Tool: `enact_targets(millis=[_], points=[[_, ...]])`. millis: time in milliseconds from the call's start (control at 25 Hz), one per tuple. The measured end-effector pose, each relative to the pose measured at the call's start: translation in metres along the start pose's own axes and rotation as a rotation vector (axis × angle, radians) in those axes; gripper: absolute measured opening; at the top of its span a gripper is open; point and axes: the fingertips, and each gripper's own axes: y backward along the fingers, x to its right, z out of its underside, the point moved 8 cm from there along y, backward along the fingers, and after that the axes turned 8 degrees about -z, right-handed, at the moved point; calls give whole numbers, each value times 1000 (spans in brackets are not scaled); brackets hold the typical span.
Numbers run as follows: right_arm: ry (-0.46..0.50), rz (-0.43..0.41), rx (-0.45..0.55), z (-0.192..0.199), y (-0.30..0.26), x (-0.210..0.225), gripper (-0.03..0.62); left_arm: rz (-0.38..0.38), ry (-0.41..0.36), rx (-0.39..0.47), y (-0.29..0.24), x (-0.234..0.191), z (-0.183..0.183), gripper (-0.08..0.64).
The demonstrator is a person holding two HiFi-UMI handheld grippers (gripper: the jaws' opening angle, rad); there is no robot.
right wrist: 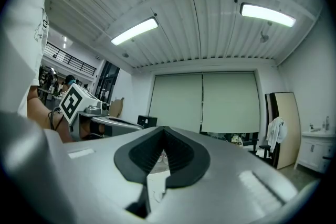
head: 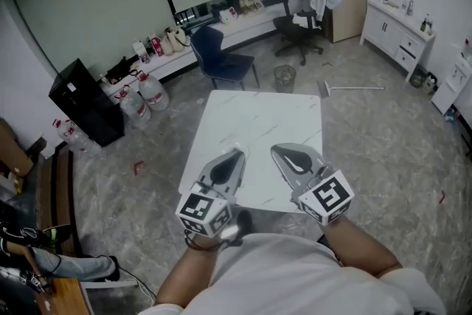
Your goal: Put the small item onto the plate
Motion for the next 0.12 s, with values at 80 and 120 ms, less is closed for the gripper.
enact_targets(millis=[80,120], points=[[13,4,-4,0,1,1,2,1,2,3,-2,0,0,5],[19,6,-6,0,2,2,2,2,4,5,-3,0,-1,5]])
